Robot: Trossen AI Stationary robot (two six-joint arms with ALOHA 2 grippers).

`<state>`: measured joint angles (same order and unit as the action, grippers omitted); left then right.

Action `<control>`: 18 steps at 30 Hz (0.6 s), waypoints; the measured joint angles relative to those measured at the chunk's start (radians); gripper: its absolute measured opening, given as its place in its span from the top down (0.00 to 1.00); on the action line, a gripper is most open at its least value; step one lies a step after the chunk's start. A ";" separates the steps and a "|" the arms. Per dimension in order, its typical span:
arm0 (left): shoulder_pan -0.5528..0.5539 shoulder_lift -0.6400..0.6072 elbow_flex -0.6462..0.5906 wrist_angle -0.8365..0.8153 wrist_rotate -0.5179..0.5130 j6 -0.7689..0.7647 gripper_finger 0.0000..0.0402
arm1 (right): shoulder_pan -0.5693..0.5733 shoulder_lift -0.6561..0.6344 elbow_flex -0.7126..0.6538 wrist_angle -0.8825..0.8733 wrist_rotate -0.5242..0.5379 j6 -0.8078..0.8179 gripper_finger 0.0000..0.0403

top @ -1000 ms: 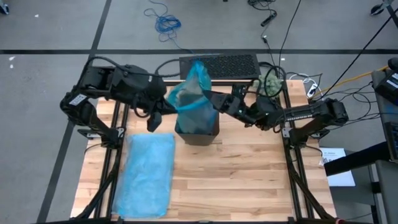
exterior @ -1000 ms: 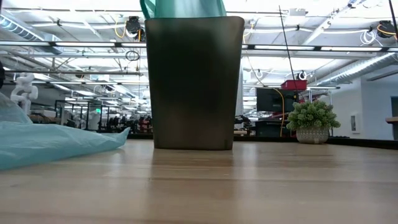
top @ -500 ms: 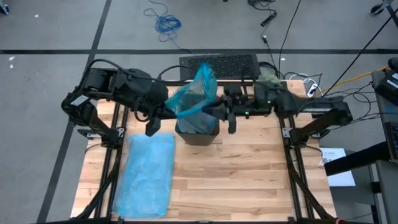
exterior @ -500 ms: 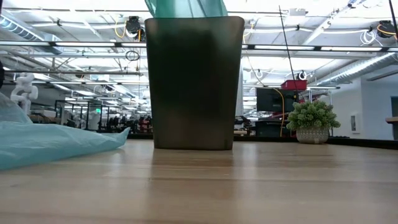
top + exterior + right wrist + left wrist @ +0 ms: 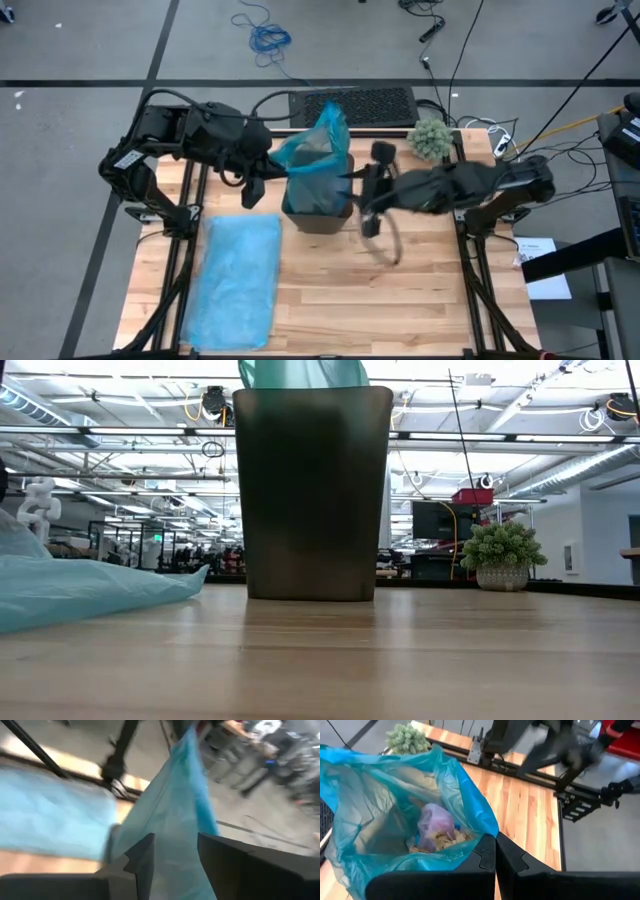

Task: Place trash/remove bag and relplace
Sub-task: Remove the trash bag from the trash bin

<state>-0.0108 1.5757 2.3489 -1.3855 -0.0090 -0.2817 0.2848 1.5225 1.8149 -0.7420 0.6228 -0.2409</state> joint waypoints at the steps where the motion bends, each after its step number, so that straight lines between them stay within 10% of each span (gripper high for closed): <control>1: 0.002 0.000 0.000 0.012 0.000 0.000 1.00 | 0.008 0.019 -0.001 0.003 0.047 -0.013 0.64; 18: -0.002 0.000 0.000 0.049 0.005 -0.001 1.00 | 0.015 0.197 -0.001 0.217 0.576 -0.049 0.72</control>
<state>-0.0130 1.5757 2.3489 -1.3369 -0.0044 -0.2825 0.3000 1.7191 1.8137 -0.5247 1.1991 -0.2899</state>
